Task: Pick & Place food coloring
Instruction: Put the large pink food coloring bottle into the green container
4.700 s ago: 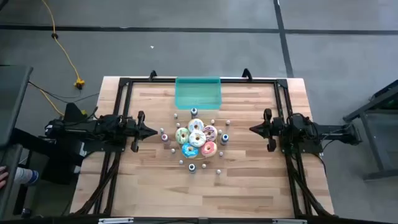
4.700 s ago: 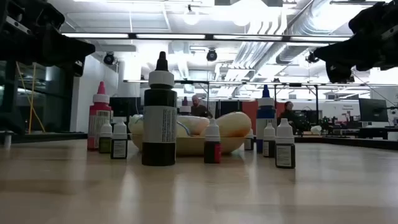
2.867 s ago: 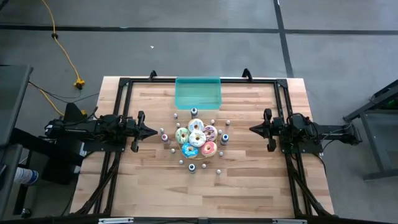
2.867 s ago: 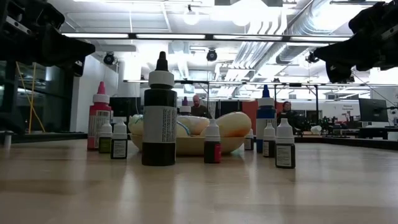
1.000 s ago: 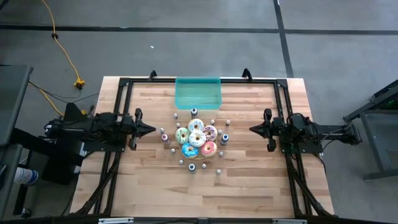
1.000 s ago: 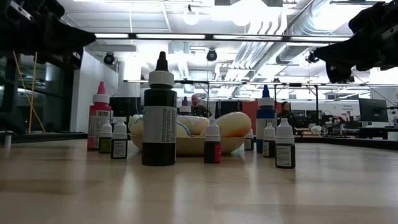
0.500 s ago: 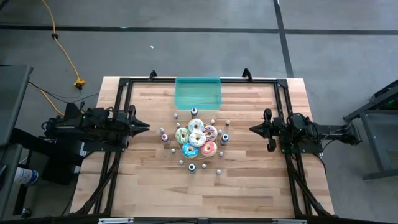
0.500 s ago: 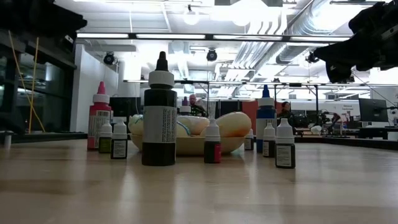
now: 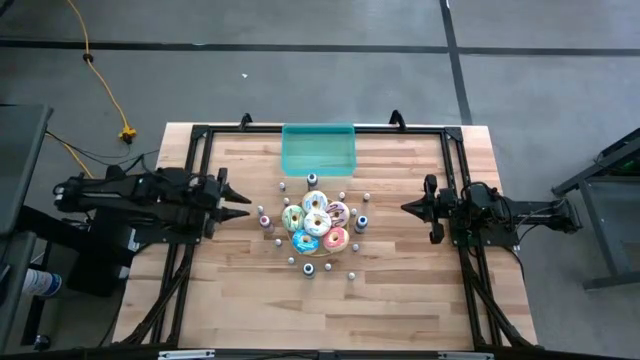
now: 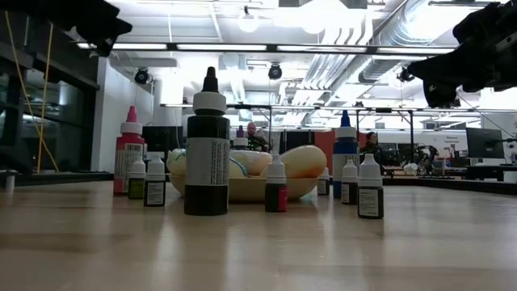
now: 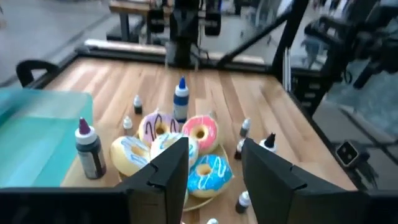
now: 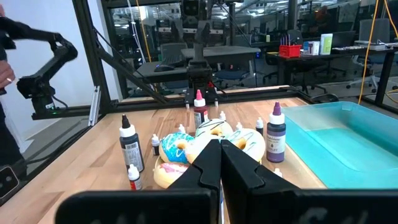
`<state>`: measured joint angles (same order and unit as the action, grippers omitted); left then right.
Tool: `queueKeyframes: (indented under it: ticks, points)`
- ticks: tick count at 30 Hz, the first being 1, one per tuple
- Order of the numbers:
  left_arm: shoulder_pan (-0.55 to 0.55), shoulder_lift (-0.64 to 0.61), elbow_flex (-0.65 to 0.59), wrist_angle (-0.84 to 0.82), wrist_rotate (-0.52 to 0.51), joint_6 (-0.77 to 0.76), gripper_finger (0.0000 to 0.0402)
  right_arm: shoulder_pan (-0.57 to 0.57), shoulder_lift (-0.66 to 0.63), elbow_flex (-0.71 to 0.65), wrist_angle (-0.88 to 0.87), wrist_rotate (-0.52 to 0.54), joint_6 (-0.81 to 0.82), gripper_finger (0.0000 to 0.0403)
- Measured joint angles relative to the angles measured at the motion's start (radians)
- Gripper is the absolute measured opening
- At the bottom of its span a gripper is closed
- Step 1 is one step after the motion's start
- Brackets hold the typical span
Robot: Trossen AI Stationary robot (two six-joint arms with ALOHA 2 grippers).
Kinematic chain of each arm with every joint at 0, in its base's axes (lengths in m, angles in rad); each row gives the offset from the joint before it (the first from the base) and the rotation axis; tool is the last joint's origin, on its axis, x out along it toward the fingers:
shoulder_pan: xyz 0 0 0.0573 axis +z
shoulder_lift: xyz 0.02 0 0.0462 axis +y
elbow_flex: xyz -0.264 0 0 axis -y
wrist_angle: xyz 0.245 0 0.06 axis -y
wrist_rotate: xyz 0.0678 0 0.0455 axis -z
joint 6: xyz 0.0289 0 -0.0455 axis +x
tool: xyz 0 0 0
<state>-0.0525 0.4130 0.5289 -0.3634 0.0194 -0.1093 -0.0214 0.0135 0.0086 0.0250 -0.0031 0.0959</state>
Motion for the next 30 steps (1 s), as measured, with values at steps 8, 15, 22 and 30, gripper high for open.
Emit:
queueKeyframes:
  ticks: [8,15,22,30]
  points:
    - [0.0,0.334,0.325,-0.325,-0.116,0.008,0.0144,0.0,0.0,0.0,0.0,0.0,0.0,0.0]
    - [0.079,0.577,0.599,-0.649,-0.129,-0.002,0.0144,0.0,0.0,0.0,0.0,0.0,0.0,0.0]
    - [0.108,0.748,0.773,-0.809,-0.117,-0.089,0.0144,0.0,0.0,0.0,0.0,0.0,0.0,0.0]
    - [0.127,0.876,0.929,-1.039,-0.064,-0.437,0.0144,0.0,0.0,0.0,0.001,0.0,0.0,0.0]
